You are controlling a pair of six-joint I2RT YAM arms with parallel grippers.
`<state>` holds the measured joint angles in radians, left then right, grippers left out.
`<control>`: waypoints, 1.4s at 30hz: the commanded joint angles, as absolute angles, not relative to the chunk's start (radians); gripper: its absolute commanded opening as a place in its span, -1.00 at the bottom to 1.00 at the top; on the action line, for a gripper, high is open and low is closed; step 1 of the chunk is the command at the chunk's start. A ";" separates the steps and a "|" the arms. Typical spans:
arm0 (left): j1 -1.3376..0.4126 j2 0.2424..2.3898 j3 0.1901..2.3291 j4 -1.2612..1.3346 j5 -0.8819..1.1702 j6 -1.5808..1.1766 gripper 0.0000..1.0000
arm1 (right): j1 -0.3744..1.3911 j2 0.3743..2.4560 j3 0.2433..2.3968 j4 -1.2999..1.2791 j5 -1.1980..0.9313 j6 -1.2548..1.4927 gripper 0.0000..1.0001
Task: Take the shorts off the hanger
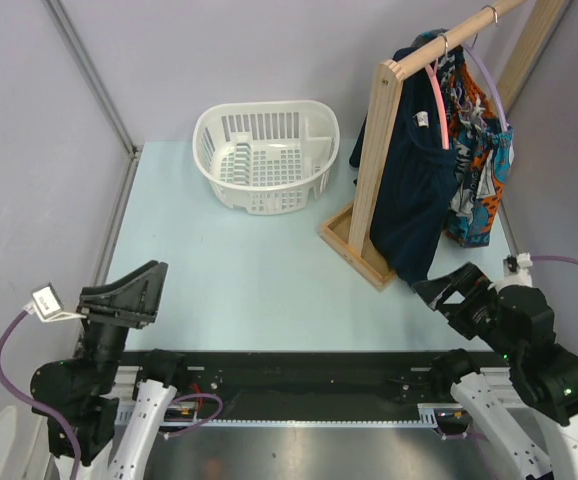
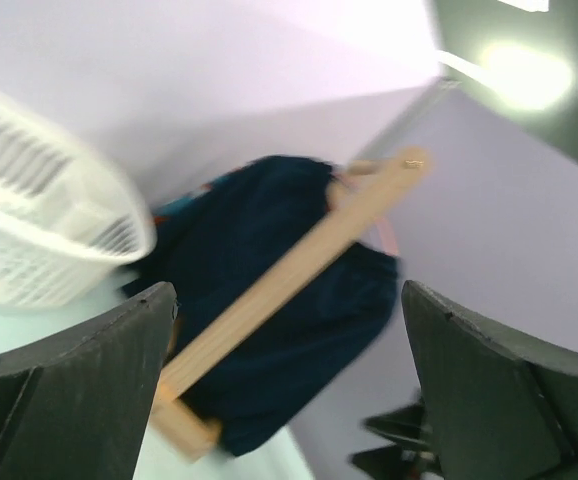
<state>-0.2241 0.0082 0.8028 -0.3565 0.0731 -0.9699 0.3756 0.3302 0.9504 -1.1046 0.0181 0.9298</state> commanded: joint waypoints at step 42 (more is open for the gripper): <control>-0.256 0.120 0.985 -0.738 0.288 -0.738 1.00 | 0.336 1.094 1.423 0.041 0.333 -0.028 -1.00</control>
